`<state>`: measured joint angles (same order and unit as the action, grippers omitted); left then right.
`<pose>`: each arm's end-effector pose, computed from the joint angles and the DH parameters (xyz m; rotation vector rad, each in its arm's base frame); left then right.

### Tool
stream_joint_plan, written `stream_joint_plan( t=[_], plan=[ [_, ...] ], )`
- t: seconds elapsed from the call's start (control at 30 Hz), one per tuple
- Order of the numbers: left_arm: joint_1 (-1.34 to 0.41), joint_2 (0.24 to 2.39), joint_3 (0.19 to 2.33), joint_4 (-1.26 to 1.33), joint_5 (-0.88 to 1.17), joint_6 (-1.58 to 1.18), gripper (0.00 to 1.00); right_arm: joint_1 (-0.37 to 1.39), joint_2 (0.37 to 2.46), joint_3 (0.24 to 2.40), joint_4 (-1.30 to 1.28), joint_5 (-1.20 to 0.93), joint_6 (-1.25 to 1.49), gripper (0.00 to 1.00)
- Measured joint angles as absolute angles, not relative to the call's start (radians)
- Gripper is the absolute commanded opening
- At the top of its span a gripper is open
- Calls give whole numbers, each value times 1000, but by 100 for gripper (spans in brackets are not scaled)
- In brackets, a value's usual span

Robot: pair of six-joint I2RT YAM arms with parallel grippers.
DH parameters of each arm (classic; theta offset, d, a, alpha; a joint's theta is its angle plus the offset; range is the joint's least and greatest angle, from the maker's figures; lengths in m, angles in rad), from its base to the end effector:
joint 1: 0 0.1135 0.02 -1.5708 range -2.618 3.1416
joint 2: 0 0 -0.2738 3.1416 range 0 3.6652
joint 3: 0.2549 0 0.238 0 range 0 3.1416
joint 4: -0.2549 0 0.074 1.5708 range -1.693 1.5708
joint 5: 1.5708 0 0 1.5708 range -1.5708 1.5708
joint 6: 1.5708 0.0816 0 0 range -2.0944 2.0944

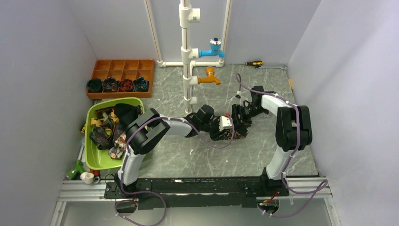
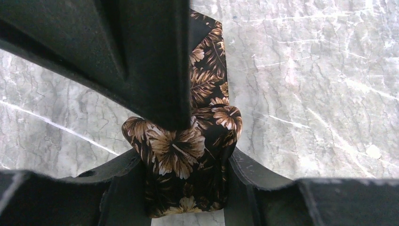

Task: Roll the ties
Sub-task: Roll the tie at the center of the board.

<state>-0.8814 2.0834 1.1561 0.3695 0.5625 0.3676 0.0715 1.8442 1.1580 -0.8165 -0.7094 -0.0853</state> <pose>0.2602 -0.3840 0.1282 1.5267 1.5327 -0.8980 0.3148 0.0758 0.1420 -0.2619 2.8700 1.0666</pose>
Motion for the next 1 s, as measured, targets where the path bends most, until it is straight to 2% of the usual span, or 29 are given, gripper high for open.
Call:
stream_joint_plan(
  t=[0.1,0.17,0.23,0.3,0.33,0.37,0.47,0.57,0.7,1.0],
  plan=[
    [-882,2083,1167,351,554,348,28,82,1791,1127,-797,-753,-73,59],
    [-884,2083,1172,339,550,343,28,99,1785,1118,-779,-778,-59,53],
    [-884,2083,1177,330,547,342,29,113,1794,1111,-761,-794,-49,37],
    [-885,2083,1179,325,544,342,31,126,1807,1110,-752,-793,-46,16],
    [-885,2083,1179,323,544,342,34,127,1815,1110,-748,-791,-46,5],
    [-885,2083,1179,319,543,342,39,127,1822,1110,-749,-794,-41,0],
    [-886,2083,1179,318,540,341,55,122,1839,1118,-763,-799,-36,0],
    [-886,2083,1179,319,542,332,66,120,1853,1131,-777,-791,-37,0],
    [-891,2083,1179,319,549,319,71,108,1869,1150,-802,-772,-39,0],
    [-893,2126,1263,284,564,266,72,94,1879,1180,-837,-666,-44,0]
  ],
)
